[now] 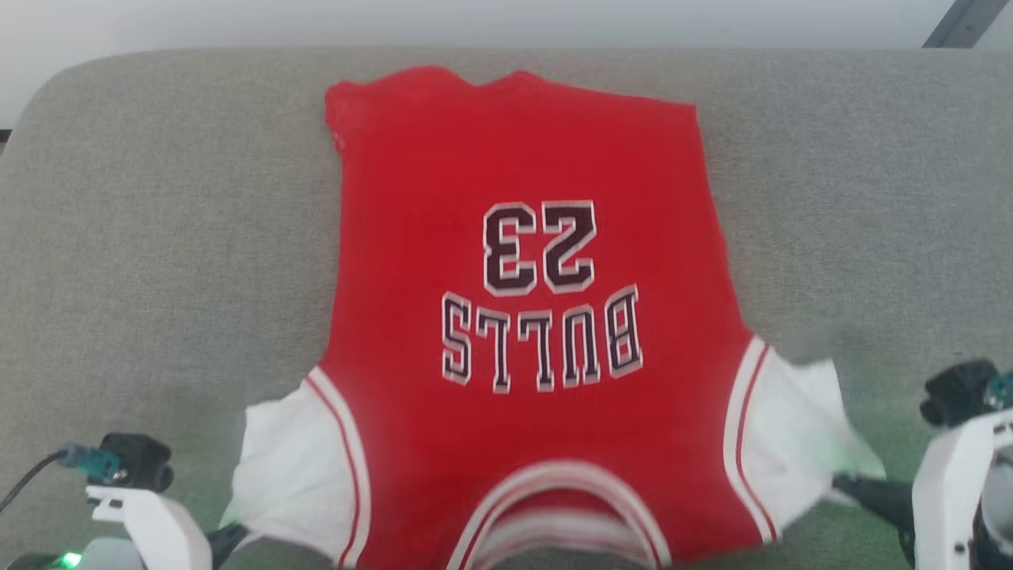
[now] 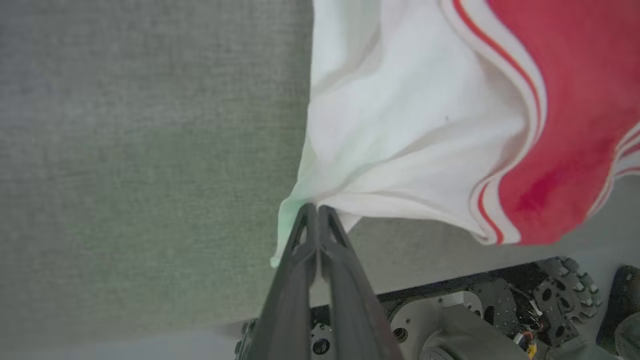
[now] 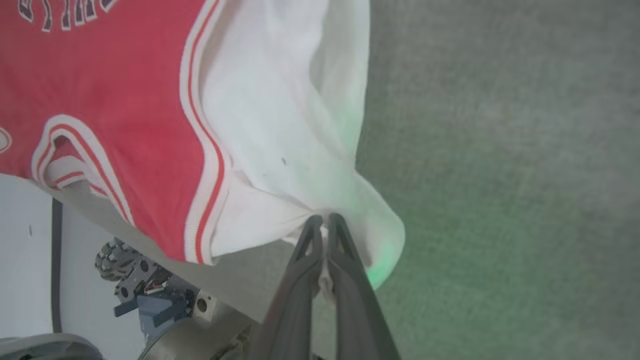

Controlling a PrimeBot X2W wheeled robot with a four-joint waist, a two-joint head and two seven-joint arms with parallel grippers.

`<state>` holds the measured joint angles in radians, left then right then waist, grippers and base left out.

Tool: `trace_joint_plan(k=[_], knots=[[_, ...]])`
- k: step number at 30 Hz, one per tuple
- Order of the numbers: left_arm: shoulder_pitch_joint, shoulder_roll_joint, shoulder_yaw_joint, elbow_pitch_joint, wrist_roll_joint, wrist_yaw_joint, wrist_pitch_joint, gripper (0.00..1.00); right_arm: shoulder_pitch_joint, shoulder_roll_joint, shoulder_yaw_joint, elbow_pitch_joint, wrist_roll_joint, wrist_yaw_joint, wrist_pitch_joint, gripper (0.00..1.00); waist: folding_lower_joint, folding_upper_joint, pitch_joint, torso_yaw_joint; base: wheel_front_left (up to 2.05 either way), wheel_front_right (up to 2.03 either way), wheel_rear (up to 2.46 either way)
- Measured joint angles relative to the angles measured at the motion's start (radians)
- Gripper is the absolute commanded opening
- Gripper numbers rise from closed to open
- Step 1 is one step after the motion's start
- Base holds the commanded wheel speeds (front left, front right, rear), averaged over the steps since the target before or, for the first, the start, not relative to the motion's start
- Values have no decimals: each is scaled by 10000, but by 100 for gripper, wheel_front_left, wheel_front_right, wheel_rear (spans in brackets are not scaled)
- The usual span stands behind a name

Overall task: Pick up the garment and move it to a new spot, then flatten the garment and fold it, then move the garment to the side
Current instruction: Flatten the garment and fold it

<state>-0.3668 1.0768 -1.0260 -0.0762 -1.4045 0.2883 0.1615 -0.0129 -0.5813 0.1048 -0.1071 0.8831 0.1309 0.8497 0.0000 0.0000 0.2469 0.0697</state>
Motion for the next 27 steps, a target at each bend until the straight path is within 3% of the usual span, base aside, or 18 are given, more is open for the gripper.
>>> trace_joint_plan(k=[4, 15, 17, 18, 19, 27], knots=[[262, 159, -19, 77, -272, 293, 77, 0, 792, 268, -424, -535, 17, 0, 867, 0, 0, 0, 94, 1, 0, 0, 0], [437, -161, -12, 305, -382, 238, -63, 0, 1495, 1124, -855, -903, -470, 0, 1599, 0, 0, 0, 371, 17, 0, 0, 0], [384, -230, -8, 364, -364, 226, -128, 0, 1478, 1231, -932, -907, -612, 0, 1599, 35, 0, 0, 386, 48, 0, 0, 0], [371, -268, -4, 382, -343, 201, -138, 0, 1475, 1283, -986, -913, -658, 0, 1628, 43, 0, 0, 391, 70, 0, 0, 0], [371, -268, -4, 382, -343, 201, -138, 0, 1475, 1283, -986, -913, -658, 0, 1628, 100, 0, 0, 391, 70, 0, 0, 0], [334, -495, 36, 324, -215, 73, -351, 0, 945, 1960, -1847, -2008, -1133, 0, 1434, 100, 0, 0, 420, 264, 0, 0, 0]])
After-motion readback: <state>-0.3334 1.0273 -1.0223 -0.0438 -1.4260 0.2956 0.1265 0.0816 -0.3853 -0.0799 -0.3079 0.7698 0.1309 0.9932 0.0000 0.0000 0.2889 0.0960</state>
